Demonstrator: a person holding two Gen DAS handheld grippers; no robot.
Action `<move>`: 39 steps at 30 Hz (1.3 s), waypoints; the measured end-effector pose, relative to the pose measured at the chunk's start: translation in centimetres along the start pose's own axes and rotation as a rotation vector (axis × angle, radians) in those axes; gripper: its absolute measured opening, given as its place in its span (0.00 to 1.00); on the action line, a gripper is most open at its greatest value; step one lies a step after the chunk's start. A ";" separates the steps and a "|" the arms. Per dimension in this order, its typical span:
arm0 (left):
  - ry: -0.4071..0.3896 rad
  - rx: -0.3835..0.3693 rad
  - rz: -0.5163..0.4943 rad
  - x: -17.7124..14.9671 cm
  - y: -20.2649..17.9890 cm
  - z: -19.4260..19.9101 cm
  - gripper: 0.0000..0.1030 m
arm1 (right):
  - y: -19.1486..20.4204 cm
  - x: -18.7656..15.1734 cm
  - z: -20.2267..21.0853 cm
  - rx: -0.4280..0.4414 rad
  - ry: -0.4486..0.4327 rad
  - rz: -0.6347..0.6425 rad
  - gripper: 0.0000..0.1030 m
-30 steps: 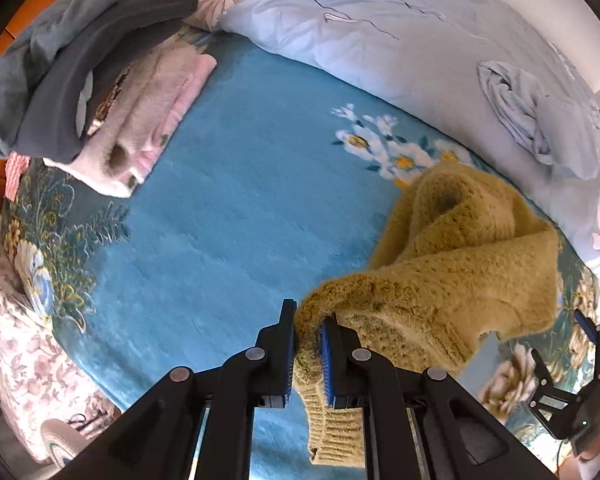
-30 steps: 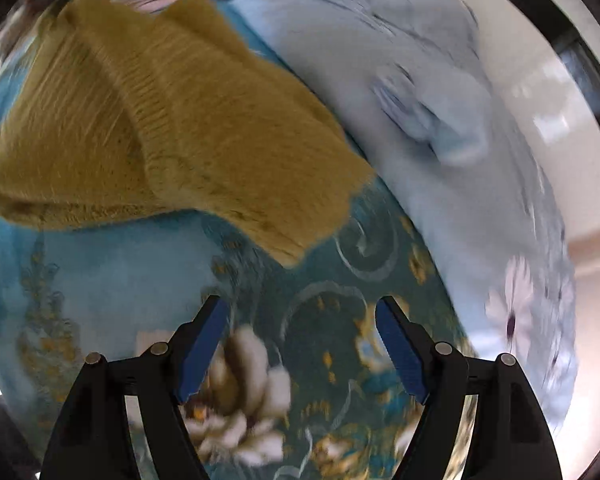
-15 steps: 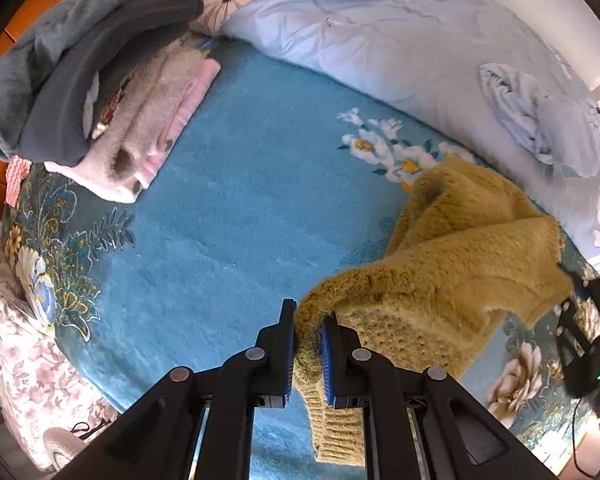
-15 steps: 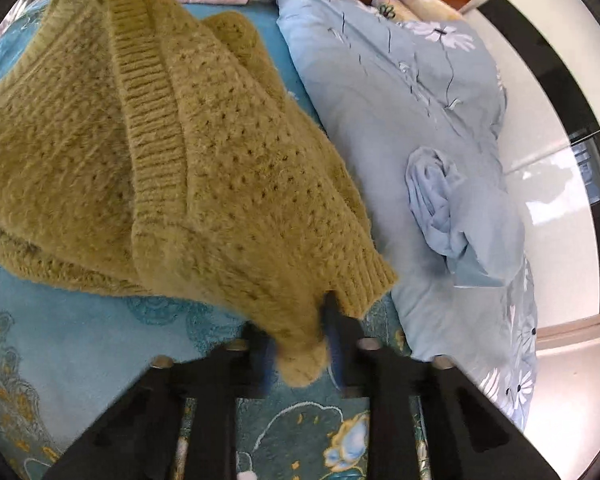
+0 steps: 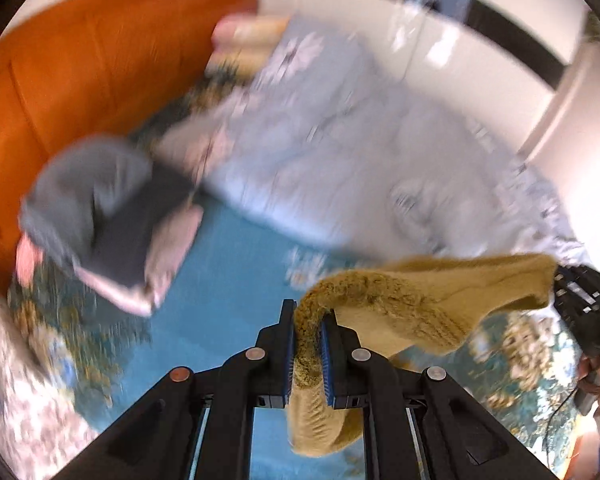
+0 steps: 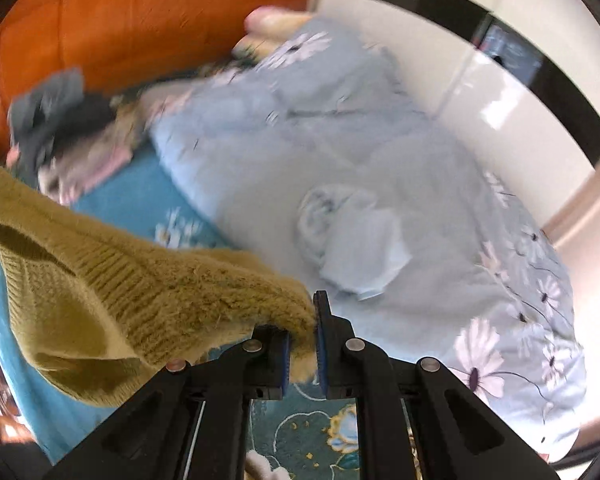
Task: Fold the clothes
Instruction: 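Lift the vest with both grippers and shake it out in the air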
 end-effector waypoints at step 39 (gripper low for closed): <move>0.121 -0.186 -0.223 2.3 -17.5 -1.0 0.11 | -3.9 -11.7 14.5 -0.124 0.102 -0.392 0.10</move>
Point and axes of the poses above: each gripper's, at about its wrist camera, not at the fingertips, and z roughly against the way its jaws point, y to its left, x to its top, the point moved 4 cm from there along -z, roughly the way its jaws point, and after that the axes turned 15 degrees about x, right-handed, at the moved point
